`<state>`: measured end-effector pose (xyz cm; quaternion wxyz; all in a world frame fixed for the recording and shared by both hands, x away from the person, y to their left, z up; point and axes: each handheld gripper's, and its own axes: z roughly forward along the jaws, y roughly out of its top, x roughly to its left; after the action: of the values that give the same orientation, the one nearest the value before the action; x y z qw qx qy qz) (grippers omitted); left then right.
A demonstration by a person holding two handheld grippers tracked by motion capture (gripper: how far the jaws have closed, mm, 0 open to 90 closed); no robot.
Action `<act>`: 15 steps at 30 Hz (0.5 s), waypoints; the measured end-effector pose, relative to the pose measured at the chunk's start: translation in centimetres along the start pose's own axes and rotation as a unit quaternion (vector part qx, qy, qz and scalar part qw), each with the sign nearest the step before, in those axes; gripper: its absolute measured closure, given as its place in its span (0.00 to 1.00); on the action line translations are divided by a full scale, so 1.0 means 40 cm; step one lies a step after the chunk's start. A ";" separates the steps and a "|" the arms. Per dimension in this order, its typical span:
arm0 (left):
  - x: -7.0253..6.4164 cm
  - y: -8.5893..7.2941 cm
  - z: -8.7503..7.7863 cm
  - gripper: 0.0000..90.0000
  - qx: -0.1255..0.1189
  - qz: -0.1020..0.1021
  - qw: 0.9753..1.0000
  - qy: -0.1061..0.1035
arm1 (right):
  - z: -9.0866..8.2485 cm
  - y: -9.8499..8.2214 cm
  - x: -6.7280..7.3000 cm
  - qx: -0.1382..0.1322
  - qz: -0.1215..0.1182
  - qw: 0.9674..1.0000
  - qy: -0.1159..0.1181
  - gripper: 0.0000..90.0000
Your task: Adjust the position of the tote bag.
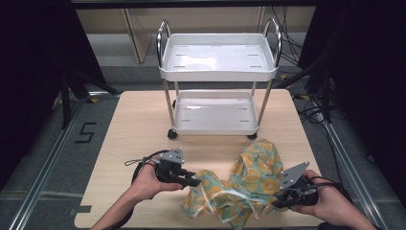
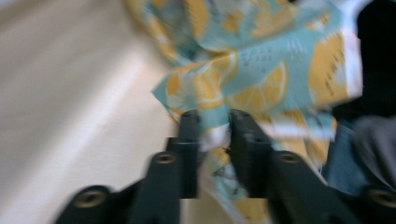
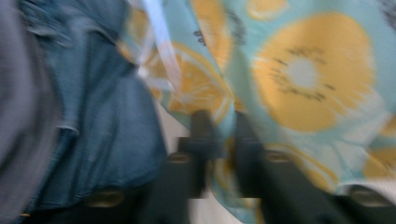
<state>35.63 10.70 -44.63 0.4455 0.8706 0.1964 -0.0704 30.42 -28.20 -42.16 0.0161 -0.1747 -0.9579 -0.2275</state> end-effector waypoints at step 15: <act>-0.089 -0.022 0.055 0.63 0.054 0.022 0.996 -0.067 | 0.017 -0.022 -0.059 0.063 -0.023 0.997 -0.031 0.82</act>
<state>32.15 8.40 -45.54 0.4112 0.8909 0.1426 -0.1296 32.37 -29.39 -43.42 -0.0077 -0.1578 -0.9741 -0.1619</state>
